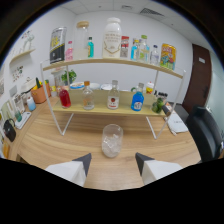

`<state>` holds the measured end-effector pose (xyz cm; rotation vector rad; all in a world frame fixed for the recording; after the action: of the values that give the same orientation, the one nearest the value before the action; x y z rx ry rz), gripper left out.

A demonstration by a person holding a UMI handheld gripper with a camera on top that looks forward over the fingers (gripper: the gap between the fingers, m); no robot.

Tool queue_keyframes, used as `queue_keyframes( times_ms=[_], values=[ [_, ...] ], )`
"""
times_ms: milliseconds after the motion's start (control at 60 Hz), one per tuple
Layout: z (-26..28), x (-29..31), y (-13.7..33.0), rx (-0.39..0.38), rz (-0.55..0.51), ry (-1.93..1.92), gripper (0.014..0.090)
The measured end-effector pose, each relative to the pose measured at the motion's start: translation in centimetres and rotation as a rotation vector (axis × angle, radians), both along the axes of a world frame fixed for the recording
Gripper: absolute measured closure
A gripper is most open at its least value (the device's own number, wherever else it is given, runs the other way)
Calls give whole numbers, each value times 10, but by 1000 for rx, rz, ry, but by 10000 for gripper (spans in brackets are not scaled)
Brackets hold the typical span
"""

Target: Make me a cup of Vodka Sunrise.

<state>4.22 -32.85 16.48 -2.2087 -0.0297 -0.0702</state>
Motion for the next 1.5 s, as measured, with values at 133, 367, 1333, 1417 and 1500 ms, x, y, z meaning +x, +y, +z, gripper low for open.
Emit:
queue_keyframes(
  times_ms=[133, 367, 1333, 1417, 1500],
  values=[
    [-1, -4, -2, -2, -3, 7, 199],
    [-5, -27, -25, 5, 3, 15, 200],
    [36, -179, 187, 335, 48, 87, 209],
    [34, -180, 199, 334, 38, 86, 259],
    [33, -183, 208, 337, 44, 77, 409]
  ],
)
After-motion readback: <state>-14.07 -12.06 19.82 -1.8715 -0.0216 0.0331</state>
